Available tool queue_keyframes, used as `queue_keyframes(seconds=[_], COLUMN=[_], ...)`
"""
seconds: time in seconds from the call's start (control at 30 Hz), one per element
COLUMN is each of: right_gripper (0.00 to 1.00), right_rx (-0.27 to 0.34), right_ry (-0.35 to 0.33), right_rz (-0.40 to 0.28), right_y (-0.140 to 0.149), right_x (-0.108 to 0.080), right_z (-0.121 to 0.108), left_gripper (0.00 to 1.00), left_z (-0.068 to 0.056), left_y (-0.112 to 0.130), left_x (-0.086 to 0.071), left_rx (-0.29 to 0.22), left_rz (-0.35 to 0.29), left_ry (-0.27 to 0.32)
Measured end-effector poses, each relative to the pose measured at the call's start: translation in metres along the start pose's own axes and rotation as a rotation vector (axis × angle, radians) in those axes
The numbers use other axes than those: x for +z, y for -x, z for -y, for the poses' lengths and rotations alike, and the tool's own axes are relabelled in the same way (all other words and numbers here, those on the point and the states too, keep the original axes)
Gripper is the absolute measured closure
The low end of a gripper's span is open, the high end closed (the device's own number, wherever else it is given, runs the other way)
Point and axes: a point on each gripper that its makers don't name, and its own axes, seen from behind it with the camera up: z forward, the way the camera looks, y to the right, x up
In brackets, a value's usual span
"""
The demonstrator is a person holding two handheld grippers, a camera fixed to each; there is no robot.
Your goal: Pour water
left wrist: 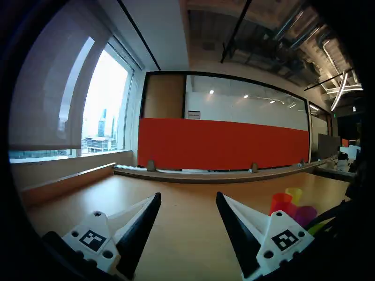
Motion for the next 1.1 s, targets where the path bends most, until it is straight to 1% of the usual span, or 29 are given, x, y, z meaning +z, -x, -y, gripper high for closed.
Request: queue_keyframes(seconds=[0.2,0.4,0.6,0.8,1.1], right_gripper=[0.02,0.02,0.02,0.02,0.02], right_rx=[-0.01,-0.007,0.001,-0.003,-0.003], right_ry=[0.009,0.018,0.02,0.022,0.025], right_rz=[0.012,0.017,0.017,0.017,0.015], right_y=[0.004,0.007,0.01,0.008,0.007], right_x=[-0.001,-0.002,-0.003,-0.004,-0.006], right_z=[-0.002,-0.005,-0.008,-0.008,-0.011], left_gripper=[0.14,0.14,0.13,0.14,0.14], left_z=[0.0,0.002,-0.002,-0.003,-0.004], left_y=[0.005,0.01,0.017,0.022,0.032], left_x=[-0.002,-0.005,-0.006,-0.007,-0.007], left_rx=[0.022,0.028,0.028,0.043,0.052], left_rz=[-0.009,-0.008,0.0,0.006,0.026], left_ry=[-0.007,-0.02,-0.017,-0.025,-0.03])
